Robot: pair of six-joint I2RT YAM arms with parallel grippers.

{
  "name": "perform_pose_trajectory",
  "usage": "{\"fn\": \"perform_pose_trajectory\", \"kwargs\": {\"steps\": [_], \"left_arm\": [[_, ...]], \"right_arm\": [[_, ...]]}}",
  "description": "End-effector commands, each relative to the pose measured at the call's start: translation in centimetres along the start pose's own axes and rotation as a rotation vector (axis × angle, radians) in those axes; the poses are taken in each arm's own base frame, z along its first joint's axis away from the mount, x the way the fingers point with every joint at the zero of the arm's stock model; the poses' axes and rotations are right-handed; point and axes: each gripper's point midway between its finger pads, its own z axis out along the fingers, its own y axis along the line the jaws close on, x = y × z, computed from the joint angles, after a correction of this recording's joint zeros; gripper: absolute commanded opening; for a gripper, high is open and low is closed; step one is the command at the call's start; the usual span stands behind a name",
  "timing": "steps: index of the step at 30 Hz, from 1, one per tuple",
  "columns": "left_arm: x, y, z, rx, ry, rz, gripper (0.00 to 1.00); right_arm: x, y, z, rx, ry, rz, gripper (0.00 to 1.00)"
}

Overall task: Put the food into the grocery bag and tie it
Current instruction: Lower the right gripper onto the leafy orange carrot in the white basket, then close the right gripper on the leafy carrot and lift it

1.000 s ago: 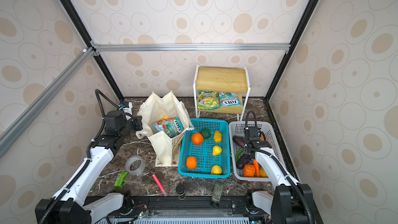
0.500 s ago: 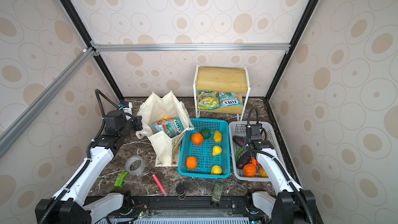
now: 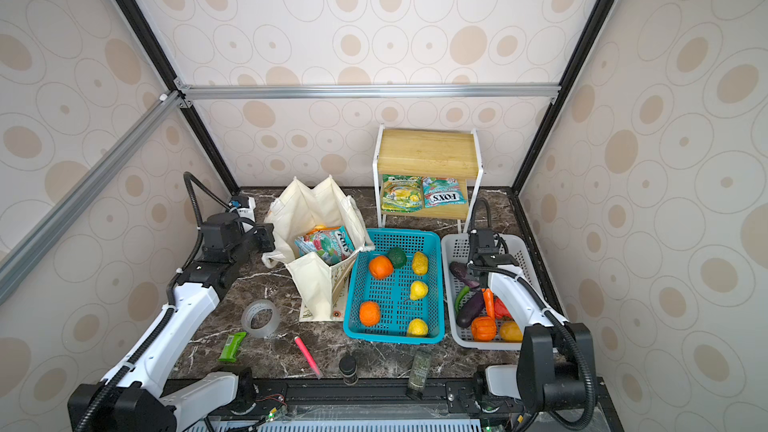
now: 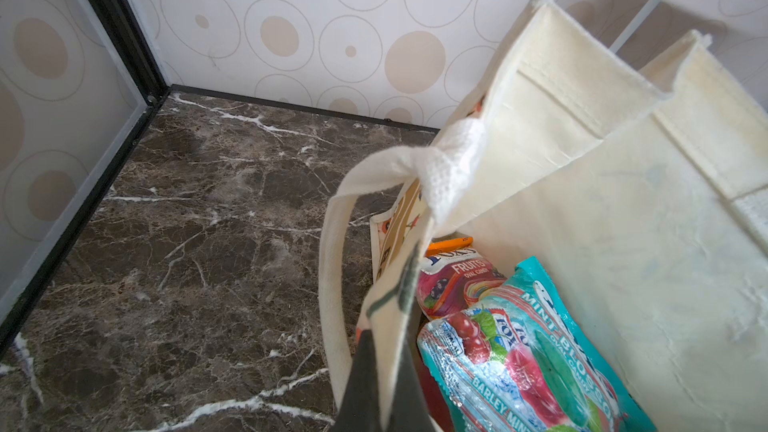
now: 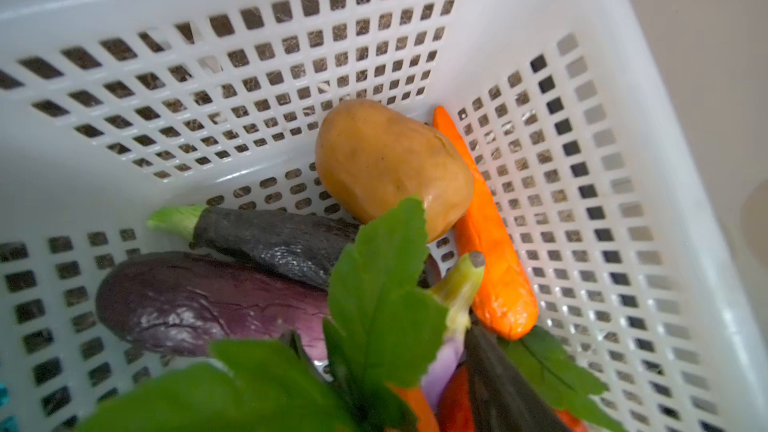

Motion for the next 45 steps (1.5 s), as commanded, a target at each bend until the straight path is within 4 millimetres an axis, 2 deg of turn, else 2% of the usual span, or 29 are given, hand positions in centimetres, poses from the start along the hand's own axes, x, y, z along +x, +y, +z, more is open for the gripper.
{"fn": "perform_pose_trajectory", "kwargs": {"steps": [1, 3, 7, 14, 16, 21, 24, 25, 28, 30, 33, 38, 42, 45], "left_arm": [[-2.0, 0.1, -0.7, -0.009, -0.074, 0.026, 0.0], [-2.0, 0.0, -0.7, -0.009, -0.075, 0.024, 0.0], [-1.9, 0.0, -0.6, -0.006, -0.069, 0.025, 0.0], [-2.0, -0.1, -0.7, 0.0, -0.074, 0.023, 0.0], [-2.0, -0.1, -0.6, 0.002, -0.071, 0.024, 0.0], [-1.9, -0.2, -0.5, 0.006, -0.067, 0.023, 0.0], [-2.0, -0.2, -0.6, 0.009, -0.072, 0.022, 0.0], [-1.9, -0.3, -0.6, 0.01, -0.068, 0.022, 0.0], [-2.0, -0.4, -0.6, 0.015, -0.071, 0.022, 0.0], [-2.1, -0.4, -0.7, 0.016, -0.072, 0.024, 0.0], [-2.3, -0.4, -1.0, 0.012, -0.082, 0.028, 0.0], [-2.6, -0.4, -1.3, 0.012, -0.097, 0.029, 0.0], [-2.5, -0.3, -1.3, 0.009, -0.089, 0.03, 0.0], [-2.6, -0.2, -1.4, 0.003, -0.095, 0.029, 0.0]], "right_arm": [[-0.1, -1.0, -0.4, 0.051, 0.007, -0.038, 0.72], [0.2, -0.8, -0.4, 0.039, 0.017, -0.039, 0.74], [1.0, -0.3, -0.4, 0.05, 0.038, -0.094, 0.71], [1.9, 0.4, 0.5, 0.065, 0.086, -0.141, 0.75], [2.1, 0.4, 0.6, 0.064, 0.087, -0.148, 0.73], [2.9, 0.0, 0.8, 0.087, 0.107, -0.145, 0.54], [3.4, 0.0, 0.8, 0.078, 0.113, -0.136, 0.48], [3.6, 0.0, 0.8, 0.073, 0.112, -0.135, 0.43], [3.3, -0.1, 0.4, 0.073, 0.099, -0.128, 0.33], [2.6, 0.0, -0.4, 0.053, 0.077, -0.11, 0.27], [0.8, -0.3, -2.2, 0.038, 0.026, -0.09, 0.27], [-3.0, -1.2, -6.9, 0.012, -0.091, -0.05, 0.27], [-5.4, -0.2, -10.6, -0.079, -0.203, -0.025, 0.27], [-6.9, 1.4, -13.5, -0.122, -0.268, -0.049, 0.28]]}}
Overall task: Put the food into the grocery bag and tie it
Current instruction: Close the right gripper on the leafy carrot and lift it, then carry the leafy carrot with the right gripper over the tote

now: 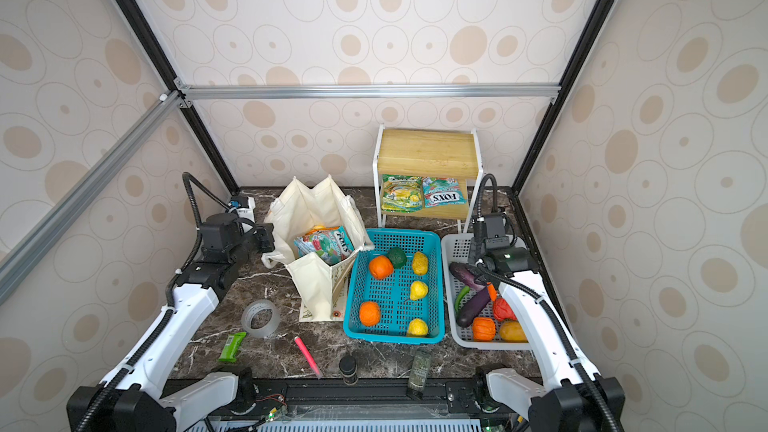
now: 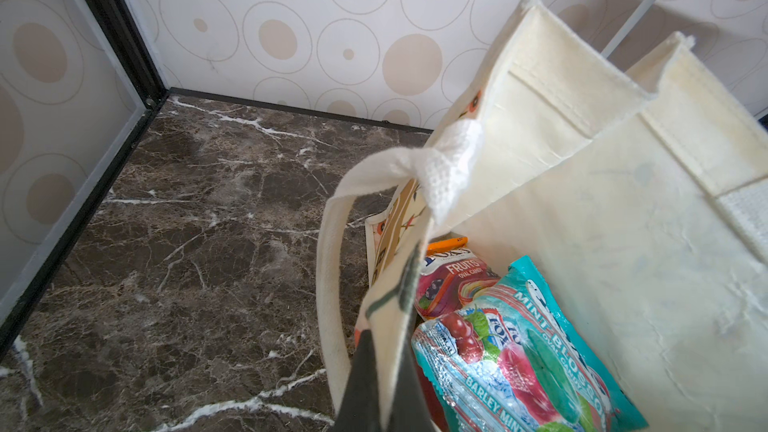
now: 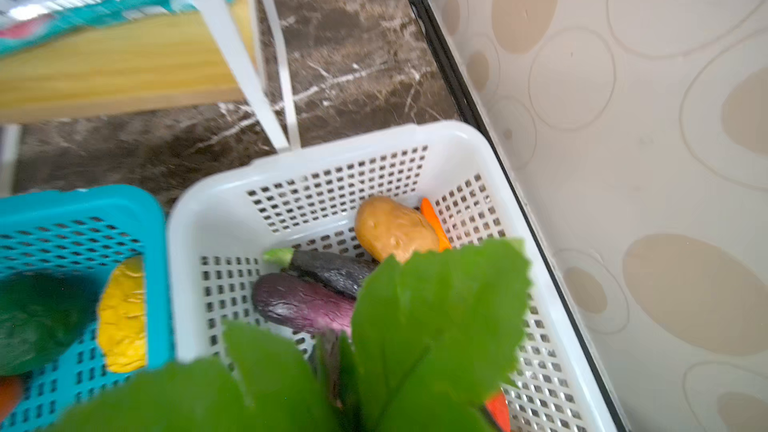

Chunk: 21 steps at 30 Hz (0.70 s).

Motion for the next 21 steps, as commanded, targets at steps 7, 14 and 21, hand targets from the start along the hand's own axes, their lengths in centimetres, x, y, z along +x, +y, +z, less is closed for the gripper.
{"fn": "perform_pose_trajectory", "kwargs": {"steps": [7, 14, 21], "left_arm": [[-2.0, -0.1, -0.6, 0.003, -0.07, 0.021, 0.0], [-2.1, 0.0, -0.6, -0.002, -0.076, 0.019, 0.0], [-2.1, -0.2, -0.7, 0.004, -0.079, 0.019, 0.0]], "right_arm": [[-6.2, 9.3, -9.5, -0.345, -0.186, 0.017, 0.28], [-10.6, 17.9, -17.0, -0.616, -0.304, -0.002, 0.27], [-12.2, 29.7, -23.2, -0.898, -0.346, -0.048, 0.25]]}}
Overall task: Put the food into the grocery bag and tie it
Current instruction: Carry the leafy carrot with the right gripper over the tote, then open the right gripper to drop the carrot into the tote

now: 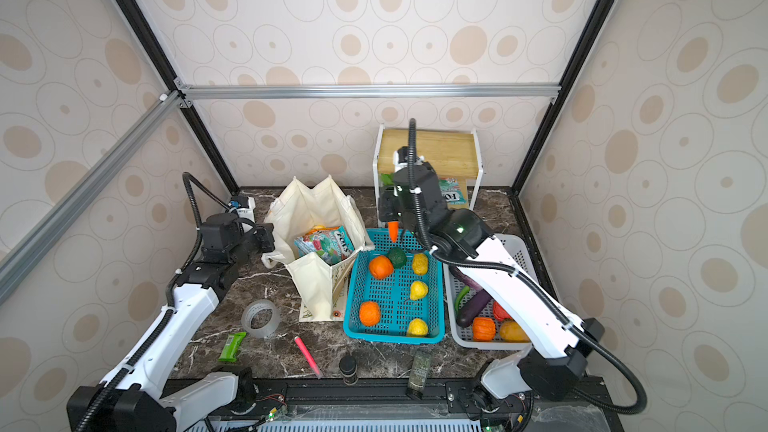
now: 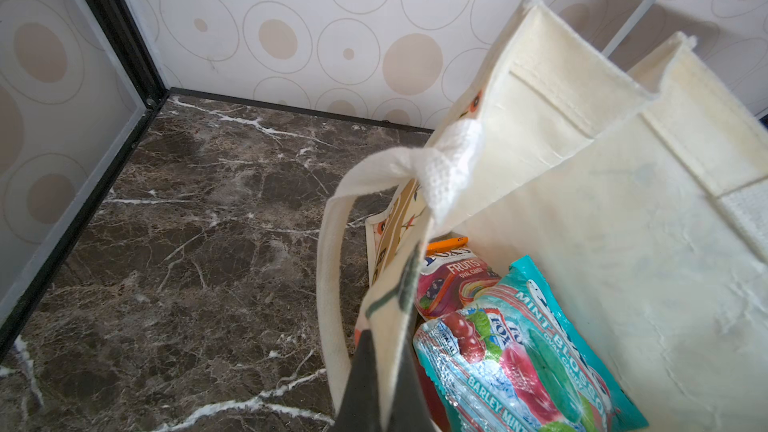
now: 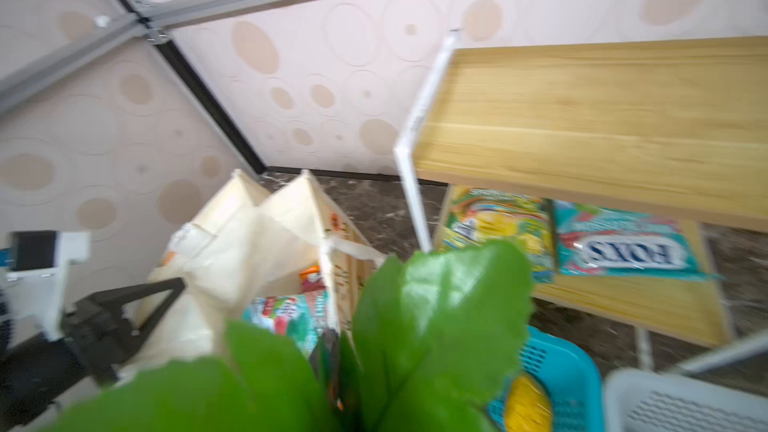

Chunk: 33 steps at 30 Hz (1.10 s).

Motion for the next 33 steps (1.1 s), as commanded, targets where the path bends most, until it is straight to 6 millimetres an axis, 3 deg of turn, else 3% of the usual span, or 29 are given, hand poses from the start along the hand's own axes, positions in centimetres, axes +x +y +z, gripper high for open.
{"fn": "perform_pose_trajectory", "kwargs": {"steps": [1, 3, 6, 10, 14, 21, 25, 29, 33], "left_arm": [[-2.2, -0.2, -0.7, 0.006, -0.081, 0.018, 0.0], [-2.2, -0.2, -0.7, 0.008, -0.083, 0.02, 0.0], [-2.3, -0.4, -0.9, 0.013, -0.09, 0.022, 0.0], [-2.4, -0.3, -1.0, 0.011, -0.094, 0.023, 0.0], [-2.4, -0.3, -1.0, 0.01, -0.095, 0.024, 0.0], [-2.6, -0.5, -1.2, 0.019, -0.102, 0.022, 0.0], [-2.8, -0.6, -1.4, 0.023, -0.11, 0.02, 0.0], [-2.7, -0.6, -1.4, 0.025, -0.109, 0.019, 0.0], [-2.8, -0.6, -1.5, 0.021, -0.113, 0.02, 0.0]], "right_arm": [[-1.3, 6.4, 1.6, -0.154, -0.032, 0.009, 0.24], [-1.2, 9.4, 3.3, -0.23, -0.015, 0.019, 0.24], [0.4, 12.1, 6.6, -0.243, 0.03, -0.001, 0.25], [4.2, 13.4, 11.6, -0.187, 0.127, -0.073, 0.25], [9.2, 13.0, 15.0, -0.126, 0.238, -0.124, 0.25], [16.7, 11.7, 17.9, -0.054, 0.363, -0.176, 0.29], [19.0, 10.9, 18.6, -0.013, 0.426, -0.196, 0.48], [16.1, 12.4, 17.1, -0.041, 0.375, -0.222, 0.69], [11.4, 12.8, 13.8, -0.027, 0.277, -0.255, 0.82]]}}
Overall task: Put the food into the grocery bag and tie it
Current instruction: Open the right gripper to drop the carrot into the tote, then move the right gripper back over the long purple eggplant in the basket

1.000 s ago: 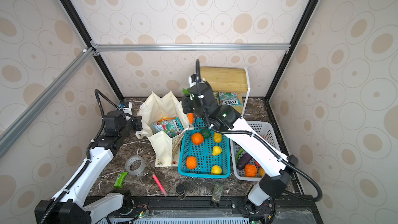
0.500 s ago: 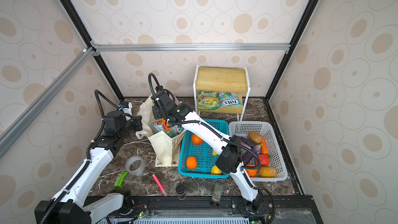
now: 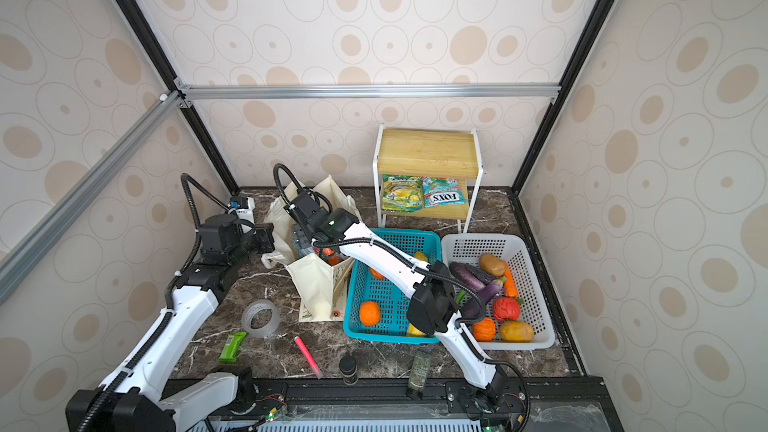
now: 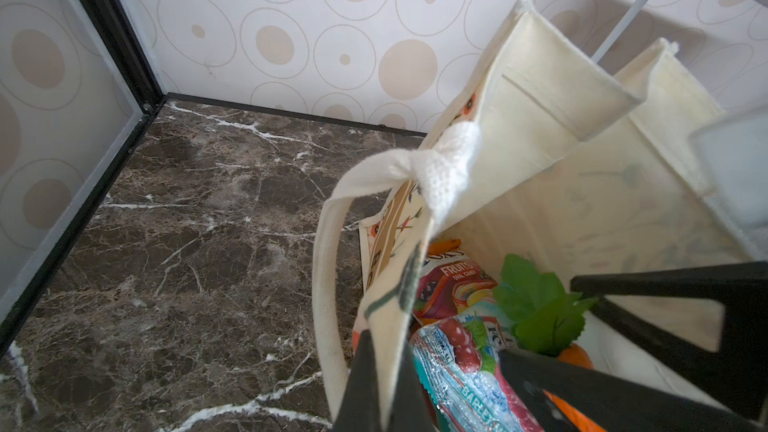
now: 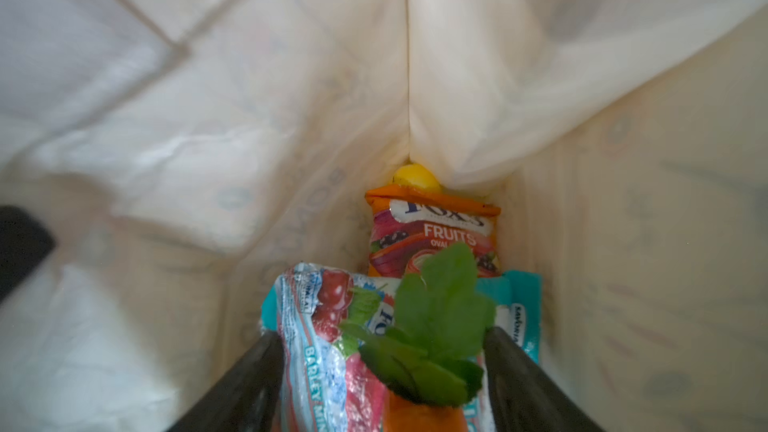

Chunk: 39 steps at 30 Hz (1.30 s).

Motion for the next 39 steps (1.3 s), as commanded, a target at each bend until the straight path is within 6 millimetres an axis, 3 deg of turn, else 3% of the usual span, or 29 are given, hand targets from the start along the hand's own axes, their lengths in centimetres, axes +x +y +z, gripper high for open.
{"fn": "perform_pose_trajectory", "kwargs": {"steps": [1, 5, 6, 8, 11, 15, 20, 25, 27, 33, 39], "left_arm": [[-2.7, -0.4, -1.2, 0.009, -0.099, 0.02, 0.0], [-2.8, -0.3, -1.3, 0.006, -0.102, 0.021, 0.0], [-2.8, -0.3, -1.3, 0.006, -0.102, 0.02, 0.0], [-2.8, -0.4, -1.3, 0.007, -0.104, 0.019, 0.0], [-2.7, -0.2, -1.3, 0.001, -0.102, 0.019, 0.0], [-2.8, -0.2, -1.3, -0.001, -0.099, 0.023, 0.0], [-2.8, -0.3, -1.4, 0.001, -0.104, 0.024, 0.0], [-2.7, -0.4, -1.2, 0.012, -0.098, 0.02, 0.0], [-2.7, -0.4, -1.2, 0.013, -0.097, 0.019, 0.0], [-2.5, -0.5, -1.0, 0.016, -0.086, 0.018, 0.0], [-2.4, -0.4, -1.0, 0.009, -0.086, 0.022, 0.0]], "right_arm": [[-3.9, -0.4, -6.8, 0.028, -0.119, -0.022, 0.83], [-5.9, -2.1, -13.1, 0.009, -0.208, 0.001, 0.89], [-5.4, -2.8, -14.1, 0.011, -0.21, -0.005, 0.98], [-5.3, -4.3, -16.9, 0.023, -0.249, 0.014, 1.0], [-3.9, -6.8, -19.9, 0.026, -0.285, 0.106, 1.0], [-0.5, -10.6, -22.7, 0.052, -0.275, 0.25, 1.0], [5.7, -15.4, -24.0, 0.003, -0.188, 0.259, 1.0], [13.3, -25.1, -25.1, 0.167, -0.131, 0.509, 1.0], [16.6, -28.0, -25.3, 0.251, -0.067, 0.596, 1.0], [25.2, -32.7, -24.3, 0.509, 0.17, 0.9, 1.0], [28.2, -33.9, -21.5, 0.492, 0.24, 1.115, 0.97]]}}
